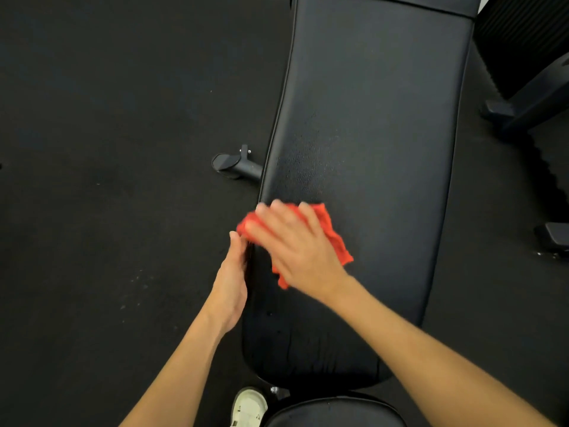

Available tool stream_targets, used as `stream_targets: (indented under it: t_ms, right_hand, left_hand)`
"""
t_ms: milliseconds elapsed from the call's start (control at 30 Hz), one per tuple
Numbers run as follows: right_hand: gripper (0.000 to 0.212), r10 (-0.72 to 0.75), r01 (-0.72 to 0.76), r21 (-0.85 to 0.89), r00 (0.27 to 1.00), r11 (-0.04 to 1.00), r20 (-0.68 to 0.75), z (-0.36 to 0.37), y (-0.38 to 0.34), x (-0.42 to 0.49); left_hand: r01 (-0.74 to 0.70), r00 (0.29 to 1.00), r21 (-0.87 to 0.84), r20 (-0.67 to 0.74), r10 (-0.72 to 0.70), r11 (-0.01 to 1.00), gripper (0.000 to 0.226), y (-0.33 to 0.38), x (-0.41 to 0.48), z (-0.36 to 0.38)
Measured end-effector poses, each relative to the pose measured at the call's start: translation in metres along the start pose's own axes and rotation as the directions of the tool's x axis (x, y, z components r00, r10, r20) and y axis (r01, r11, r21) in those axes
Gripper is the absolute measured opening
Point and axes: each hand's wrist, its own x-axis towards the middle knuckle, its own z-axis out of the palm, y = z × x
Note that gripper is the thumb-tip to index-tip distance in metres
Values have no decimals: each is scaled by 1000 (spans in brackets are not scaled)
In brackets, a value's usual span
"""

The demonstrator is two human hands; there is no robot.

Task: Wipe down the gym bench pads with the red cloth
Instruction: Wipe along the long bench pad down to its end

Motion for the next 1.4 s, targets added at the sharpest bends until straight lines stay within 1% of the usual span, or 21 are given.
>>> stream_targets:
  t_ms: [67,133,167,200,233,267,300,333,367,400,433,467,500,633,800,867,1000,1133,1267,1333,1400]
  right_hand:
    - [68,-171,172,5,979,985,111,5,-6,-28]
    - [82,-332,336,16,918,942,218,0,4,-37]
    - [92,-372,377,29,895,926,247,-6,14,-32]
    - [94,-360,360,41,905,932,228,-14,27,-21]
    - [87,-293,287,58,940,956,172,-25,41,-5]
    - [72,-178,173,81,982,982,66,-35,59,14]
    - [55,-10,17,117,998,993,-57,-44,78,32]
    - [44,194,-166,178,969,970,-153,-54,100,49]
    - [40,395,-342,257,897,904,-197,-65,118,64]
    - [41,550,-470,323,803,821,-230,-73,132,76]
    - [44,645,-557,344,723,756,-246,-77,139,84]
    - [48,681,-607,315,685,730,-258,-76,139,89]
    - [51,680,-626,267,685,733,-262,-72,133,91]
    - [47,568,-528,212,789,822,-235,-50,87,70]
    - [46,410,-383,163,892,909,-191,-17,24,17]
    - [49,359,-339,147,922,929,-142,-3,-1,-7]
    - [64,220,-216,193,976,957,2,19,-38,-54]
    - [75,69,-83,113,991,990,117,34,-62,-92]
    - [89,-91,70,91,965,993,245,40,-75,-121]
    - [100,-133,91,145,941,985,312,38,-79,-131]
    - [103,-164,97,201,924,975,347,33,-81,-138]
  left_hand:
    - [26,999,-13,-34,-26,1000,45,-5,-1,-7]
    - [51,997,-2,-54,-51,999,43,-9,-4,-12]
    - [62,996,6,-61,-61,998,43,-12,-6,-13]
    - [69,996,19,-56,-68,997,42,-14,-8,-12]
    - [74,996,28,-43,-73,997,41,-16,-9,-11]
    - [82,996,32,-29,-81,996,41,-18,-11,-9]
    - [92,996,28,-16,-92,995,41,-21,-13,-8]
    - [102,995,21,-10,-102,995,43,-22,-15,-7]
    - [105,994,10,-6,-105,994,45,-24,-16,-6]
    - [102,995,4,-3,-102,995,47,-24,-17,-6]
    - [100,995,-1,0,-100,995,48,-24,-17,-6]
    - [100,995,-5,3,-100,995,48,-24,-17,-6]
    - [106,994,-8,0,-106,994,47,-24,-17,-7]
    - [121,993,3,3,-121,993,44,-25,-15,-12]
    - [142,988,2,54,-142,990,50,-29,-18,-19]
    - [138,987,15,76,-139,990,51,-34,-20,-21]
    - [101,991,1,87,-100,995,50,-43,-21,-23]
    - [103,993,-45,54,-101,994,48,-46,-22,-24]
    - [79,996,-33,39,-78,996,48,-51,-29,-27]
    - [59,995,-68,-72,-64,996,42,-55,-39,-26]
    - [19,959,-46,-280,-32,999,38,-63,-52,-24]
